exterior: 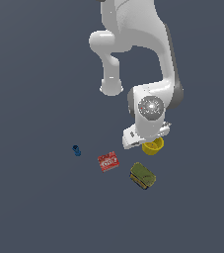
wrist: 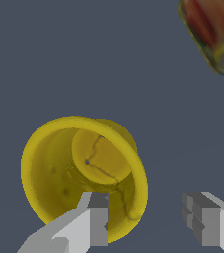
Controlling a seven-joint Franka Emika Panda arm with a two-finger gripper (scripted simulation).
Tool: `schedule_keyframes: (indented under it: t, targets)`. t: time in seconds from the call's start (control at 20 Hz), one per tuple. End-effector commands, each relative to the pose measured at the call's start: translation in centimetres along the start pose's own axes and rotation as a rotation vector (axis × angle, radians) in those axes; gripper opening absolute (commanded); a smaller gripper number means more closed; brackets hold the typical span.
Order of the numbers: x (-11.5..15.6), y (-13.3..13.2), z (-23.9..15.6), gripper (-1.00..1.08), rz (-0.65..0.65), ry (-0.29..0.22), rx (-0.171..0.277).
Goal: Pick up a designated object from a clutter of objects.
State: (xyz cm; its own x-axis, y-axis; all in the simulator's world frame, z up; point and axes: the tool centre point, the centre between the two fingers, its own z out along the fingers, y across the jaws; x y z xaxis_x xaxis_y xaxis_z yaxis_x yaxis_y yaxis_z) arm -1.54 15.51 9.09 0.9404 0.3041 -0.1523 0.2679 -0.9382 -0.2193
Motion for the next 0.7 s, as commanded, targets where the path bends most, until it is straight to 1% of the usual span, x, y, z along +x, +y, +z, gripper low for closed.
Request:
schedule_keyframes:
  t: [0.0,0.25,0.3,0.65]
  targets:
    - [-0.05,-0.03,1.05,0.28,0.0,-0.001,0.0]
    - [-0.09,-0.06,1.97,0.28,-0.001,-0.001,0.001]
    - [-0.09,-0.06,1.97,-1.0,-0.001,-0.001,0.001]
    - [-0.09,-0.06,1.97,-1.0,-0.001,-0.001,0.001]
